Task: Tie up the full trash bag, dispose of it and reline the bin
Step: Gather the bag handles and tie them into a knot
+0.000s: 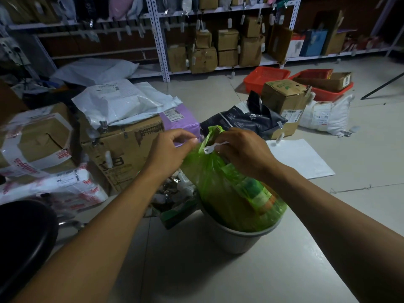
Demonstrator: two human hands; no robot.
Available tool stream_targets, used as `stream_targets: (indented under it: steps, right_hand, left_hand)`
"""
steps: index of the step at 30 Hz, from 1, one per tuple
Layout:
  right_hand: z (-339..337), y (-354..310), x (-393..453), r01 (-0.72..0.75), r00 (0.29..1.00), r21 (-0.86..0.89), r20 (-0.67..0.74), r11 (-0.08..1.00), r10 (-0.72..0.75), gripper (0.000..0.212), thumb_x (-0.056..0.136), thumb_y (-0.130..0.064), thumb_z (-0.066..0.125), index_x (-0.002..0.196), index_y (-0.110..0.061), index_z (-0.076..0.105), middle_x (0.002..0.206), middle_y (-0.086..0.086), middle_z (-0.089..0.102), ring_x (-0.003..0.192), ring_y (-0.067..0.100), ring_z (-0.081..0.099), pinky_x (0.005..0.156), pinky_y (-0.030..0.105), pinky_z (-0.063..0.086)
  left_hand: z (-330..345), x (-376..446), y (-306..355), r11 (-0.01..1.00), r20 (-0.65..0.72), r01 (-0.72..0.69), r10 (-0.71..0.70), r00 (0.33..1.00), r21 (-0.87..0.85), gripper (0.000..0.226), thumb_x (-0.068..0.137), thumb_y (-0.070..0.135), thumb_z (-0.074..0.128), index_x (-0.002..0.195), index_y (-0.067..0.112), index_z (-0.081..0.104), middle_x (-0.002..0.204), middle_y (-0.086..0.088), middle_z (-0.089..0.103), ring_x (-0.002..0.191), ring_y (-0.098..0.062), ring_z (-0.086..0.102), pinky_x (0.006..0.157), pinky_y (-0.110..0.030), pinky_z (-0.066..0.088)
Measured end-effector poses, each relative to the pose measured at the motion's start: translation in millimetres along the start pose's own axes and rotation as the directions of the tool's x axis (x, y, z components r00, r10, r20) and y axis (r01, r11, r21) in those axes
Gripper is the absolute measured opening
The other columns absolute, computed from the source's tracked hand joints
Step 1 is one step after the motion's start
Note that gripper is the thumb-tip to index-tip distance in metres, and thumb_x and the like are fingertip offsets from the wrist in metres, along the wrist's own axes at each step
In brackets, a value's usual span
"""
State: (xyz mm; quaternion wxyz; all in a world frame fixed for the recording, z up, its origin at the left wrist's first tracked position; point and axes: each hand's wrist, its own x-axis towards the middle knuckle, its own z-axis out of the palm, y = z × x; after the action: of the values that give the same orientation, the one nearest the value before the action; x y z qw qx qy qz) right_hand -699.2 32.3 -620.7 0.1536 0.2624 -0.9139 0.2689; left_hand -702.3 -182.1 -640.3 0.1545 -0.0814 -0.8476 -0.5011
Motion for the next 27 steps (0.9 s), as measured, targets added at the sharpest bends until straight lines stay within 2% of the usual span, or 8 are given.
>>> stream_targets:
  steps: [5,7,10,12,16,19,22,27]
  right_hand:
    - [-9.0,-1.8,-0.8,-0.012,1.0,-0.032,-0.021,0.999,0.012,0.014,0.093,-0.026,0.059,0.099,-0.028,0.072,0.095,-0.004,0.066,0.087,0.019,0.062,0.063,0.033,0.048]
    - [-12.9,-2.6,0.6,-0.033,0.999,-0.043,-0.023,0.999,0.032,0.014,0.092,-0.026,0.059,0.098,-0.027,0.072,0.095,-0.003,0.066,0.088,0.019,0.062,0.066,0.037,0.051]
    - [-14.7,-4.1,1.8,-0.053,0.998,-0.036,-0.028,0.998,0.052,0.018,0.092,-0.026,0.058,0.102,-0.028,0.072,0.098,-0.001,0.066,0.093,0.022,0.061,0.068,0.04,0.052]
    - [-13.1,-4.6,1.9,-0.06,0.997,-0.034,-0.042,0.998,0.059,0.018,0.092,-0.025,0.058,0.101,-0.028,0.072,0.096,-0.001,0.065,0.09,0.023,0.061,0.066,0.038,0.05]
    - [-9.5,-4.7,3.1,-0.081,0.996,-0.026,-0.05,0.996,0.08,0.016,0.091,-0.024,0.059,0.1,-0.028,0.072,0.096,0.001,0.066,0.088,0.025,0.061,0.066,0.038,0.049]
    - [-7.4,-4.1,3.8,-0.091,0.994,-0.011,-0.053,0.996,0.091,0.016,0.092,-0.024,0.059,0.102,-0.025,0.072,0.097,0.004,0.066,0.09,0.027,0.061,0.07,0.04,0.051]
    - [-2.0,-7.6,5.0,-0.108,0.992,-0.025,-0.063,0.994,0.106,0.015,0.093,-0.025,0.057,0.099,-0.028,0.071,0.094,0.0,0.064,0.087,0.024,0.06,0.065,0.034,0.045]
    - [2.2,-16.6,7.6,-0.156,0.987,-0.05,-0.045,0.987,0.154,0.023,0.091,-0.026,0.058,0.072,-0.036,0.053,0.08,-0.008,0.055,0.079,0.023,0.059,0.06,0.029,0.033]
  left_hand:
    - [-2.9,-13.4,-16.1,0.988,0.102,0.131,-0.14,0.985,0.088,0.02,0.094,0.031,0.063,0.113,0.029,0.067,0.108,0.003,0.069,0.099,-0.012,0.065,0.091,-0.044,0.055]
    - [-2.5,-19.5,-20.3,0.978,0.154,0.207,-0.206,0.966,0.008,0.024,0.095,0.028,0.061,0.118,0.032,0.062,0.109,0.001,0.071,0.102,-0.017,0.067,0.09,-0.045,0.055]
    - [4.4,-29.3,-27.2,0.951,0.27,0.302,-0.274,0.923,-0.067,0.058,0.086,0.026,0.073,0.13,0.049,0.043,0.109,0.008,0.071,0.103,-0.015,0.068,0.079,-0.035,0.054]
    - [13.6,-34.7,-34.1,0.937,0.28,0.343,-0.311,0.908,-0.069,0.085,0.078,0.026,0.081,0.143,0.04,0.027,0.115,0.008,0.069,0.103,-0.012,0.066,0.08,-0.032,0.052]
    - [26.3,-41.1,-48.0,0.914,0.319,0.398,-0.357,0.878,-0.072,0.045,0.081,0.022,0.078,0.118,0.026,0.055,0.112,-0.002,0.07,0.098,-0.022,0.067,0.064,-0.025,0.048]
    - [26.5,-45.6,-53.3,0.93,0.362,0.366,-0.327,0.873,-0.042,0.033,0.081,0.024,0.075,0.111,0.027,0.064,0.11,0.005,0.071,0.1,-0.019,0.067,0.074,-0.027,0.052]
    - [25.5,-57.2,-57.9,0.932,0.412,0.362,-0.319,0.854,-0.028,0.042,0.069,0.033,0.08,0.109,0.033,0.065,0.104,0.013,0.073,0.099,-0.012,0.069,0.076,-0.022,0.054]
    - [32.5,-75.6,-66.9,0.965,0.445,0.262,-0.247,0.861,0.027,0.088,0.057,0.04,0.091,0.135,0.028,0.052,0.129,0.008,0.064,0.119,-0.016,0.059,0.097,-0.044,0.052]
